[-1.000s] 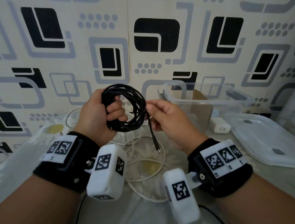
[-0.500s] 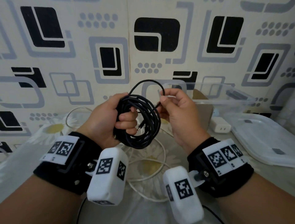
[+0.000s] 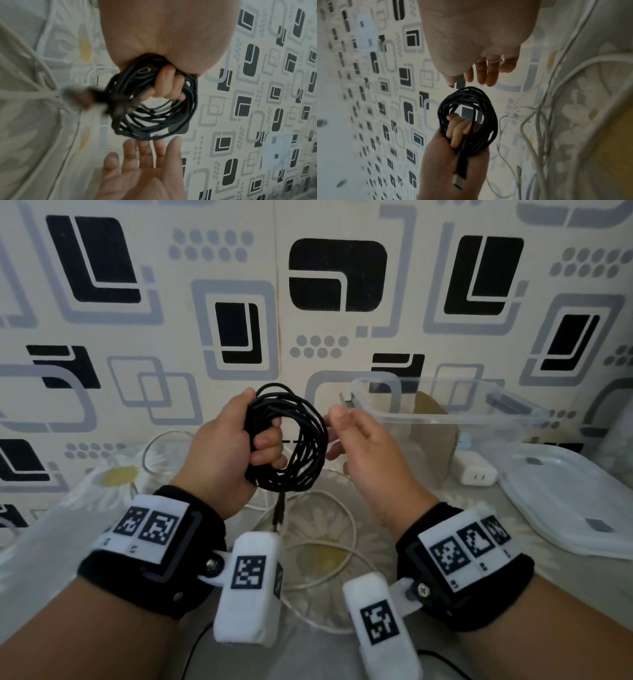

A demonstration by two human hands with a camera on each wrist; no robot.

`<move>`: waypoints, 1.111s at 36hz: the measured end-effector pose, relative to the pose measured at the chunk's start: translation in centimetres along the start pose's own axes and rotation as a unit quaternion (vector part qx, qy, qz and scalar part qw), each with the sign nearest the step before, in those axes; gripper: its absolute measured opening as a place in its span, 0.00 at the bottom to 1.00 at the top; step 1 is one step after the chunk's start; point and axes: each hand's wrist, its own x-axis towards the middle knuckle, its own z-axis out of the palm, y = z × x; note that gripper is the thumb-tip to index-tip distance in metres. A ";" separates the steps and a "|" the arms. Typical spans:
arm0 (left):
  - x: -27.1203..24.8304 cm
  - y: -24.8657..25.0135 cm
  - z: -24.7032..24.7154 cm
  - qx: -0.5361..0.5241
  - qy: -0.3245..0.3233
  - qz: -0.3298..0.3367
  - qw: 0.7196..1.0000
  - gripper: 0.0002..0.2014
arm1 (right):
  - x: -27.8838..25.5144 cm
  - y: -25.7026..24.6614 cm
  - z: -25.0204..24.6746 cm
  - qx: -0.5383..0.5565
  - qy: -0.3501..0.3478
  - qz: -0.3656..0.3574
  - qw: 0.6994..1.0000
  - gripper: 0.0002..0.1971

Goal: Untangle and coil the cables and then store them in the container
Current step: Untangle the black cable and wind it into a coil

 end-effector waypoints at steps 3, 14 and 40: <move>0.2 -0.2 -0.1 0.011 0.043 0.036 0.998 0.24 | -0.2 0.1 0.1 -0.018 0.022 -0.076 0.997 0.13; 0.1 -0.8 0.0 0.070 0.039 0.093 0.992 0.22 | -0.6 0.8 0.7 -0.018 -0.143 -0.041 0.989 0.09; 0.7 0.2 -1.3 0.068 0.186 0.159 0.967 0.16 | -0.7 0.0 -0.8 0.118 -0.388 0.080 0.911 0.39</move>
